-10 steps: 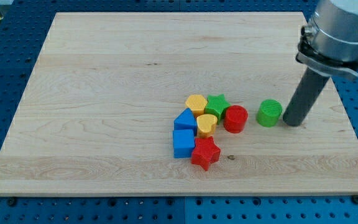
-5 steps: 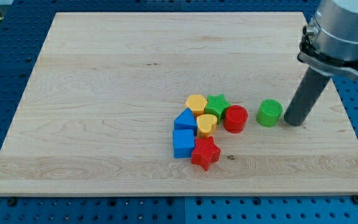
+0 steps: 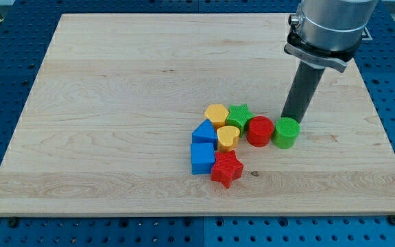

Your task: Push green circle into the group of blocks

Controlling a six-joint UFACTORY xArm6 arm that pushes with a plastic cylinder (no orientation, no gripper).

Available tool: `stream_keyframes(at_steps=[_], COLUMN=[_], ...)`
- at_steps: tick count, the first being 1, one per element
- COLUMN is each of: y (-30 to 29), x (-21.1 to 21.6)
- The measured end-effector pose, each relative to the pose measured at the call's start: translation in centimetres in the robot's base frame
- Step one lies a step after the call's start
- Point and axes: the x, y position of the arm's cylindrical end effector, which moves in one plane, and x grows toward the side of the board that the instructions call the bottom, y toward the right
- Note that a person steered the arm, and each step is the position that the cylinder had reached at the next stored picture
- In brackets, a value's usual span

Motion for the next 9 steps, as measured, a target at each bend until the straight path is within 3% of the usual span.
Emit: stream_keyframes(at_steps=[5, 6, 9], y=[2.1, 2.7, -1.4], x=[5.5, 8.2, 8.7])
